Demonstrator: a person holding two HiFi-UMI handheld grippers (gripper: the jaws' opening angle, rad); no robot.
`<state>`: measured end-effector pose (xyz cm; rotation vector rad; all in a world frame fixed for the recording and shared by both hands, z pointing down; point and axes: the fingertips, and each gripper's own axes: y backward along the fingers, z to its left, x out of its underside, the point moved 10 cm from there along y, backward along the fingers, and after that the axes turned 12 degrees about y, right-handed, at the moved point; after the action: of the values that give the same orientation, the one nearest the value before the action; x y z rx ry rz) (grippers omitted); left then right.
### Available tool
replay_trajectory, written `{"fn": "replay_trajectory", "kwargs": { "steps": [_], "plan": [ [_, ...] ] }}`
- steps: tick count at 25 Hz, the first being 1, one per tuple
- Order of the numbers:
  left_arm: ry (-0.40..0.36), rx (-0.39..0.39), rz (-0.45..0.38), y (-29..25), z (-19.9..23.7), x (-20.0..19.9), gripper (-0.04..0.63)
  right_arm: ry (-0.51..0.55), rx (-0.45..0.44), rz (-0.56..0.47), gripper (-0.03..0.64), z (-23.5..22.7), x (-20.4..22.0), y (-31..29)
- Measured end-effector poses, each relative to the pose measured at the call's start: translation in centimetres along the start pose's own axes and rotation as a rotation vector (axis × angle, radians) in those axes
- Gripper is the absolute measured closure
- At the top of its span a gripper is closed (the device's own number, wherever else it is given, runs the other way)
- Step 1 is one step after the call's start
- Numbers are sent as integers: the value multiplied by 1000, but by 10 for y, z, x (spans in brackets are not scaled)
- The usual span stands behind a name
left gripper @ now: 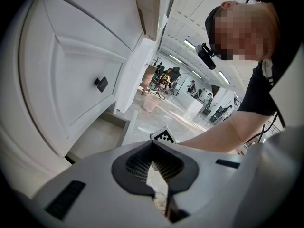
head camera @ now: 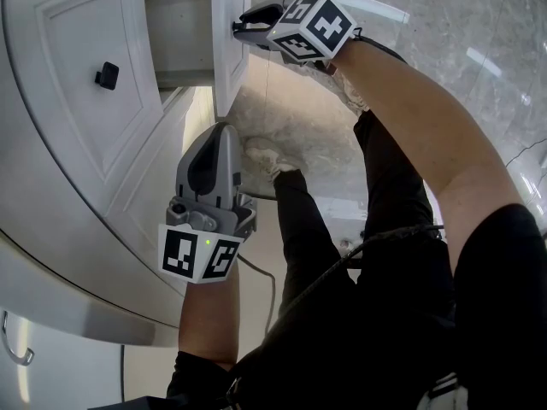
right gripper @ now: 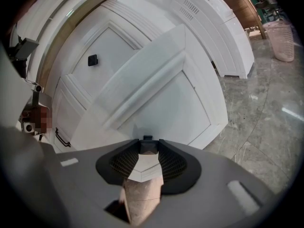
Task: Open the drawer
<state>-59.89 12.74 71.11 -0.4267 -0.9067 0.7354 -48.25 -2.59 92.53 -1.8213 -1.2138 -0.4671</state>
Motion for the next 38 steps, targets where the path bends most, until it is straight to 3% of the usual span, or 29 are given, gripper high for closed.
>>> {"fn": "replay_trajectory", "kwargs": {
  "steps": [38],
  "plan": [
    [-28, 25, 2, 5, -17, 6, 604, -24, 36, -5, 490, 2, 29, 43]
  ]
}}
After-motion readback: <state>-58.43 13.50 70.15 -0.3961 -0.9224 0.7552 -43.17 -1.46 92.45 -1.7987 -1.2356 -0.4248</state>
